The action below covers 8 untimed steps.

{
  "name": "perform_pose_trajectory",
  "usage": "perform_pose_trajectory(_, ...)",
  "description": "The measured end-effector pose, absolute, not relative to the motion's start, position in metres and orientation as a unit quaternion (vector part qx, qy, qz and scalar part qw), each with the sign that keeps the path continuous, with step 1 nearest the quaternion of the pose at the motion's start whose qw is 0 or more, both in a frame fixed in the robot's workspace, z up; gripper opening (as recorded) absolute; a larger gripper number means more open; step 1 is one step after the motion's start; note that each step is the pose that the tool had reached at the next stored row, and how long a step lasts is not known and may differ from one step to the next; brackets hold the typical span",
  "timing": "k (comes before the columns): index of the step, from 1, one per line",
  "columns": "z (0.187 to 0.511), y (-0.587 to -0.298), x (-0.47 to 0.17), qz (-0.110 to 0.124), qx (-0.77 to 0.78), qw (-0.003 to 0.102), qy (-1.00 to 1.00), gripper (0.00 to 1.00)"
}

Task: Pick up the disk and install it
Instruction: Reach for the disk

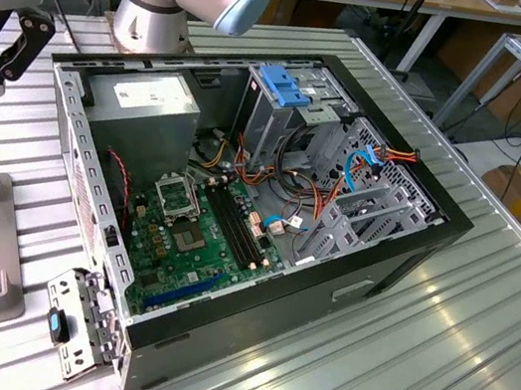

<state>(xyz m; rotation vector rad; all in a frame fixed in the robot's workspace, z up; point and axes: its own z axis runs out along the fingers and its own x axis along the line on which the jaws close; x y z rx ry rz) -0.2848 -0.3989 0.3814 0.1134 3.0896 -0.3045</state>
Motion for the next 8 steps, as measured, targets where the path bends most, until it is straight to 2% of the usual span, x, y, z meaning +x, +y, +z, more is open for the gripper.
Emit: perform_pose_trajectory(8,0.3814,-0.3989,-0.2854,-0.098,0.036,0.017,0.994,0.11)
